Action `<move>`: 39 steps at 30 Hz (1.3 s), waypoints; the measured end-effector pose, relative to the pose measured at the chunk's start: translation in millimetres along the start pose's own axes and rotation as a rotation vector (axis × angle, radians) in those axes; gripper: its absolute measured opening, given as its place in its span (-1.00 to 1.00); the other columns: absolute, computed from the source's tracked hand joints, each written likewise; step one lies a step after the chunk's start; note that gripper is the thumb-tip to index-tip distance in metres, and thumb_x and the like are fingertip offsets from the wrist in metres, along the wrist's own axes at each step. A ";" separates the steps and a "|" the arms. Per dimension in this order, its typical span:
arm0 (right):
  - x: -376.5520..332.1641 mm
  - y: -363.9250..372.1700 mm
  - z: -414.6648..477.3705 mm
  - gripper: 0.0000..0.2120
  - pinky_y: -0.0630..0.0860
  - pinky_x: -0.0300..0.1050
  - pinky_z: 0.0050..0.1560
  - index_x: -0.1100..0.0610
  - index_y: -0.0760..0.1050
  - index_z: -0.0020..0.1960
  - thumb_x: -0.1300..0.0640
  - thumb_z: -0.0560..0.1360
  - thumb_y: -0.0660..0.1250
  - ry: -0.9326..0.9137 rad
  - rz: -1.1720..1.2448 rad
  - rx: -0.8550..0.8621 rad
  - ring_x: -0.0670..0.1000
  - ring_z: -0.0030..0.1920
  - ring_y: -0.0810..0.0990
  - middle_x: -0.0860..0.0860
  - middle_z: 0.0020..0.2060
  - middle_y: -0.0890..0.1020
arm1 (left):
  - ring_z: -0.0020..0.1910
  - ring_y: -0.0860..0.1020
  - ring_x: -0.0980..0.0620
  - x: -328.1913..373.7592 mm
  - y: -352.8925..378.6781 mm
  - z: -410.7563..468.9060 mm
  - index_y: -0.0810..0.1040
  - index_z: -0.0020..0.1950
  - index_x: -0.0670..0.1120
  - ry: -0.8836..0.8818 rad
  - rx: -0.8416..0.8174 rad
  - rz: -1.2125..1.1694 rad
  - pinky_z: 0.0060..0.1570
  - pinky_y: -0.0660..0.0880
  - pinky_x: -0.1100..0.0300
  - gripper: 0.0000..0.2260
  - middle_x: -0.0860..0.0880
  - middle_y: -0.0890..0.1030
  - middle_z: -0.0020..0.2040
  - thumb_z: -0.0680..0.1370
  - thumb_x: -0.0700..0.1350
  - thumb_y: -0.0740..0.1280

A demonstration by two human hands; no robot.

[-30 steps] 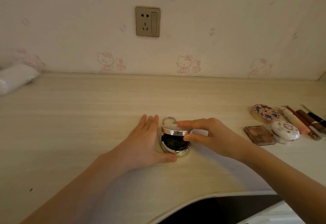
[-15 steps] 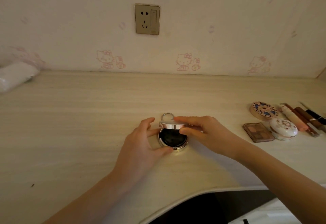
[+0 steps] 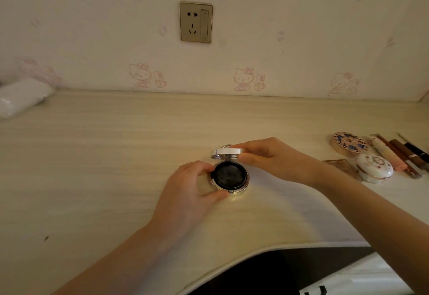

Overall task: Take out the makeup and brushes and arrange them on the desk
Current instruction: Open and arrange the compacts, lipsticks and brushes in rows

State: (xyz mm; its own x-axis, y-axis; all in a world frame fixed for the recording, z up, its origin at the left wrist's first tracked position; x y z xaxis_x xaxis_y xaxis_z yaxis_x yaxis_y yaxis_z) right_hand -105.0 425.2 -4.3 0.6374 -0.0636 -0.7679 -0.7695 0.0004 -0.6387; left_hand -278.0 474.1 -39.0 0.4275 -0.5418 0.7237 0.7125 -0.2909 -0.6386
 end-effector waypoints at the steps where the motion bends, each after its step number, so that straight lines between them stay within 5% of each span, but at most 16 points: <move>1: 2.2 1.1 -1.3 -0.69 0.40 -0.42 0.14 -0.08 0.48 0.31 0.07 0.57 0.28 0.006 0.004 0.013 -0.30 0.16 0.53 -0.27 0.13 0.61 | 0.08 0.48 0.28 0.5 0.0 -0.3 0.57 0.09 0.12 0.002 0.002 0.002 0.05 0.30 0.54 -0.58 0.24 0.58 0.04 0.27 0.08 0.55; 5: 15.2 2.2 -14.8 -0.45 0.39 -0.22 0.31 -0.04 0.25 0.47 0.00 0.53 0.32 0.079 -0.024 0.206 -0.21 0.27 0.46 -0.15 0.29 0.51 | 0.11 0.48 0.26 3.2 0.6 -1.5 0.57 0.12 0.10 0.018 -0.003 0.028 0.08 0.30 0.50 -0.57 0.21 0.57 0.08 0.30 0.10 0.53; 12: 23.9 22.5 -50.7 -0.42 0.22 -0.33 0.27 -0.01 0.25 0.48 -0.14 0.52 0.27 0.115 -0.259 0.398 -0.12 0.34 0.39 -0.14 0.32 0.48 | 0.18 0.47 0.19 7.9 1.2 -2.6 0.54 0.23 0.08 0.071 0.008 0.084 0.15 0.27 0.43 -0.54 0.15 0.58 0.14 0.36 0.10 0.48; 17: 9.6 41.3 -48.3 -0.44 0.11 -0.38 0.32 0.06 0.26 0.47 -0.07 0.53 0.29 -0.009 -0.433 0.361 -0.06 0.40 0.27 -0.07 0.37 0.42 | 0.29 0.41 0.15 9.7 5.8 -3.3 0.47 0.34 0.07 0.111 -0.010 0.148 0.32 0.28 0.28 -0.52 0.12 0.54 0.24 0.44 0.10 0.43; 20: 1.5 46.8 -40.6 -0.50 0.16 -0.31 0.35 0.06 0.29 0.45 0.00 0.55 0.28 -0.074 -0.497 0.351 -0.04 0.37 0.29 -0.06 0.36 0.41 | 0.27 0.39 0.18 7.6 7.2 -1.6 0.44 0.36 0.08 0.134 -0.008 0.185 0.23 0.22 0.41 -0.53 0.14 0.53 0.24 0.47 0.08 0.40; 23: -1.3 45.2 -27.7 -0.54 0.21 -0.27 0.33 0.07 0.31 0.44 0.03 0.57 0.26 -0.097 -0.502 0.356 -0.01 0.35 0.31 -0.05 0.35 0.42 | 0.28 0.39 0.14 4.7 5.1 8.7 0.44 0.35 0.06 0.145 -0.001 0.255 0.25 0.28 0.31 -0.54 0.12 0.53 0.24 0.47 0.09 0.37; 39: 16.6 19.0 88.6 -0.57 0.25 -0.13 0.35 0.08 0.30 0.45 0.05 0.60 0.19 -0.043 -0.533 0.300 0.08 0.38 0.30 0.01 0.38 0.41 | 0.30 0.42 0.06 -36.0 -0.1 114.1 0.47 0.36 -0.01 0.134 0.010 0.363 0.26 0.35 0.20 -0.59 0.05 0.52 0.28 0.54 0.08 0.32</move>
State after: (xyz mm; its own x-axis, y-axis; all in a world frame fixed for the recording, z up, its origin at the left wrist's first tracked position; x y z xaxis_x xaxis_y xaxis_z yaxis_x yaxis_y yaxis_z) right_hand -105.4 512.6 -33.5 0.9372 -0.0915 -0.3365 -0.3036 0.2608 -0.9164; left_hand -230.0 583.6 -35.1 0.5771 -0.7064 0.4098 0.5338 -0.0535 -0.8439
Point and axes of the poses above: each hand's wrist, its own z-axis towards the middle knuckle, its own y-axis out of the palm, x = y × z, the point moved 7 cm from there along z, towards the middle knuckle
